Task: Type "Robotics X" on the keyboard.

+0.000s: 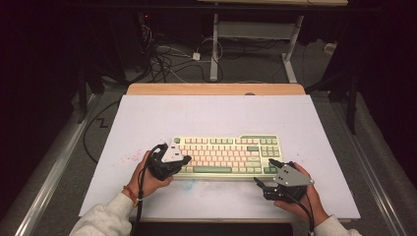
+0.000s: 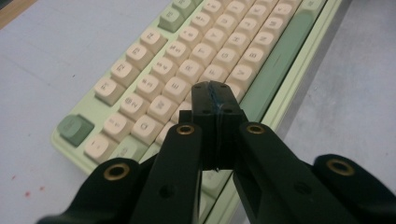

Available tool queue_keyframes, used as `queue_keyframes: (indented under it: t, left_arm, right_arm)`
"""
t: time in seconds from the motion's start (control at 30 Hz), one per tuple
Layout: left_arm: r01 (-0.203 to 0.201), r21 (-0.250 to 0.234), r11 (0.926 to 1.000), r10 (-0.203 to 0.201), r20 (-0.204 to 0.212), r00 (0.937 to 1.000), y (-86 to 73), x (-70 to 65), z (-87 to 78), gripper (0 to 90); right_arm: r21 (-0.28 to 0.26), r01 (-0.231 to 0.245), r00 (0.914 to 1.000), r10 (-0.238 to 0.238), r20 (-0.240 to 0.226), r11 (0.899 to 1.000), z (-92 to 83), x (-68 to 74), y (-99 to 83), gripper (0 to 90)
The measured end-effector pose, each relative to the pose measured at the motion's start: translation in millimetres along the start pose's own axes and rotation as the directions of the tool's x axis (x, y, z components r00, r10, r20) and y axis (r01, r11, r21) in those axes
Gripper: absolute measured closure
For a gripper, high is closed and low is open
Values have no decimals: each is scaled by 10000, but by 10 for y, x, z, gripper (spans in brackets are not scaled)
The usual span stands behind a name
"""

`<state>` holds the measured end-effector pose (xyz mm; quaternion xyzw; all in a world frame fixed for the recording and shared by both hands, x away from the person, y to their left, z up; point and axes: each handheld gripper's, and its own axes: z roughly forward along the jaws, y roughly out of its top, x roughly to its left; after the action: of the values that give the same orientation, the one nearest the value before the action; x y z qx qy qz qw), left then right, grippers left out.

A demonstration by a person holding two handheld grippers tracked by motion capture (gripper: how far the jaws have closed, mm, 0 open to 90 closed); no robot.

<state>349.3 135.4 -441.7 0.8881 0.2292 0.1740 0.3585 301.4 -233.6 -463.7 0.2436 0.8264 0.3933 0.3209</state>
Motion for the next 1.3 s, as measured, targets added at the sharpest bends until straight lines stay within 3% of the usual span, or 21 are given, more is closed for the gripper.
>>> queue_keyframes:
  t: [0.23,0.53,0.97,1.0,1.3]
  left_arm:
    - [-426,282,9987,414,424,9982,140,-51,161,876]
    - [-564,548,9969,527,668,9964,189,-38,289,876]
    - [-767,983,9922,712,583,9958,170,-58,389,874]
    - [-934,1107,9895,872,599,9944,167,-66,405,874]
    - [-968,778,9923,937,423,9947,186,-47,354,857]
  right_arm:
    - [47,40,10000,-40,46,10000,-5,13,0,241]
    - [-15,-57,9997,58,237,10000,-55,-3,-19,242]
    - [116,83,9998,-85,202,9999,-50,11,-31,242]
    - [139,86,9997,-89,215,9999,-53,14,-32,242]
    - [155,70,9995,-74,301,9999,-66,-2,-39,242]
